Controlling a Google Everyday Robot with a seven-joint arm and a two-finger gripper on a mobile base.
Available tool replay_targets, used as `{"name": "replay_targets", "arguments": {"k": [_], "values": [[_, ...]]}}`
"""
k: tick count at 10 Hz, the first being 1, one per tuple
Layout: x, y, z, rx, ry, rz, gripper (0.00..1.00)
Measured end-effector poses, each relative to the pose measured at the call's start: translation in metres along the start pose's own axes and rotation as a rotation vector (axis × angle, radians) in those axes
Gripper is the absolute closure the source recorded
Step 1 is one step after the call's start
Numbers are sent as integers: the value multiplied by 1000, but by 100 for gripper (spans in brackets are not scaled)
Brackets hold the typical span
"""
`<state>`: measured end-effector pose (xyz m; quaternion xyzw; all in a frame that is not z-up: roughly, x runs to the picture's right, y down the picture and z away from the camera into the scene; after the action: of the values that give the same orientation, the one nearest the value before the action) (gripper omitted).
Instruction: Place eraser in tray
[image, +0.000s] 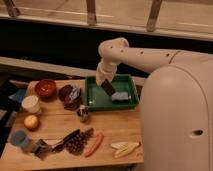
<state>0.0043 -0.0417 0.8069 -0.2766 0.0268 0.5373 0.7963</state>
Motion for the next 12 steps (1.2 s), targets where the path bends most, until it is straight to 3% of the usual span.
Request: {"name": "replay_targets", "arguments": {"k": [6, 8, 9, 12], "values": [[0, -32, 71, -206, -81, 91, 100], [-5, -36, 79, -227, -93, 94, 100], [-15, -31, 86, -245, -94, 85, 96], [-26, -21, 109, -273, -73, 71, 68]]}}
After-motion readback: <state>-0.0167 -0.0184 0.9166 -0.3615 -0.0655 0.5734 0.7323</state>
